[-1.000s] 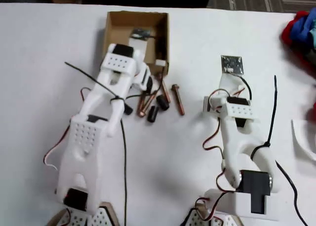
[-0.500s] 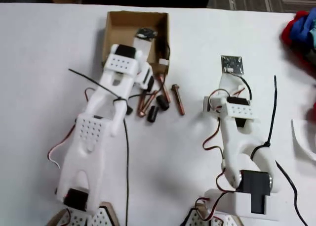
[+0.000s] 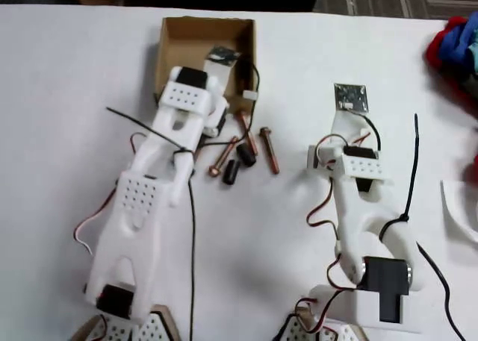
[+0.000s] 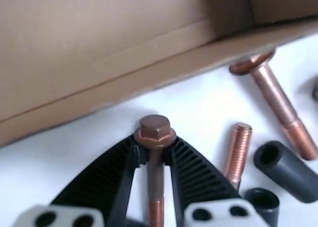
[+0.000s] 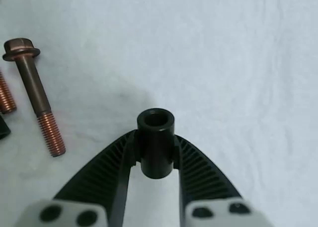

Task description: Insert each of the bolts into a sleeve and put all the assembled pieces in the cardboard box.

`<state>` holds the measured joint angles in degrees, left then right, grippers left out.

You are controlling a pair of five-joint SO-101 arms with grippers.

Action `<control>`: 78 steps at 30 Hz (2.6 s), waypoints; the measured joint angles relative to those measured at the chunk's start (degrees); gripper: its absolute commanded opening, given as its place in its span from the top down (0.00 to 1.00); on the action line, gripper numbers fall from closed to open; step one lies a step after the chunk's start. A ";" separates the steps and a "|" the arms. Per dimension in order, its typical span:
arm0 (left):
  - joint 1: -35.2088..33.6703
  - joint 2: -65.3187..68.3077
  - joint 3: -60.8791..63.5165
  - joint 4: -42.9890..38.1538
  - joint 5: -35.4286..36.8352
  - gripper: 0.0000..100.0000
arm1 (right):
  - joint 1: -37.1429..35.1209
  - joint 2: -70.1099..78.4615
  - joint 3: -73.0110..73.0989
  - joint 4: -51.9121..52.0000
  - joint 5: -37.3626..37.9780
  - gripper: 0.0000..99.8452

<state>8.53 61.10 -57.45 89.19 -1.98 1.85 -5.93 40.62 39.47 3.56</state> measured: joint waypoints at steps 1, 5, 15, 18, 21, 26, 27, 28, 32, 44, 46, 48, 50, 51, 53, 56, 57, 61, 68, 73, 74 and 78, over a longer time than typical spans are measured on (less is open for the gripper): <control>0.00 0.00 -0.09 0.44 0.00 0.93 | 0.00 0.00 0.00 0.00 0.00 0.98; -0.09 0.00 -0.18 1.93 0.00 0.93 | 0.00 0.00 0.00 0.00 0.00 0.98; -0.88 0.00 -0.44 4.66 0.09 0.77 | 0.00 0.00 0.00 0.00 0.00 0.98; -0.88 0.00 -0.35 4.75 0.09 0.77 | 0.00 0.00 0.00 0.00 0.00 0.98; -0.88 0.00 -0.35 4.84 0.09 0.82 | 0.00 0.00 0.00 0.00 0.00 0.98; -0.26 0.00 -0.18 4.84 0.09 0.96 | 0.00 0.00 0.00 0.00 0.00 0.98; -0.09 0.09 -0.09 4.84 0.09 0.96 | 0.00 0.00 0.00 0.00 0.00 0.98; 0.09 0.09 0.00 4.84 0.09 0.97 | 0.00 0.00 0.00 0.00 0.00 0.98; 0.18 0.09 0.00 4.84 0.09 0.97 | 0.00 0.00 0.00 0.00 0.00 0.98; -0.18 -9.14 -9.23 12.13 0.26 0.97 | -0.09 0.00 0.88 0.00 0.00 0.98; -0.18 -12.66 -9.14 12.13 2.64 0.97 | 0.00 0.00 0.97 0.00 0.00 0.98; -0.18 -16.00 -7.56 12.22 4.13 0.97 | -0.09 0.00 1.05 -0.97 0.00 0.98; 0.44 -19.08 -5.54 12.22 4.92 0.97 | -0.18 0.00 1.23 -1.58 0.00 0.98; 1.14 -20.48 -4.75 12.22 5.10 0.97 | -0.09 0.00 1.23 -1.67 0.00 0.98; 2.99 -23.30 -4.31 12.22 5.10 0.97 | 0.00 0.00 1.23 -1.67 0.00 0.98; 5.45 -28.48 -4.13 12.22 5.10 0.97 | -0.09 0.00 1.23 -2.02 0.00 0.98; 6.07 -30.42 -4.13 12.22 5.10 0.97 | -0.09 0.00 1.23 -2.02 0.00 0.98; 7.47 -37.54 -4.13 12.22 5.10 0.97 | -0.09 0.00 1.23 -2.02 0.00 0.98; 7.91 -47.12 -3.87 12.13 5.10 0.97 | -0.09 0.00 1.23 -2.02 0.00 0.98; 7.91 -49.23 -3.87 12.13 4.48 0.97 | -0.09 0.00 1.23 -2.02 0.00 0.98; 7.91 -49.23 -3.87 12.13 4.48 0.97 | -0.09 0.00 1.23 -2.02 0.00 0.98; 7.30 -49.76 3.52 12.13 7.30 0.97 | -0.09 0.00 1.23 -2.02 0.00 0.98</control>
<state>15.82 11.34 -53.93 101.32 5.32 1.76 -5.93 41.85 37.45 3.56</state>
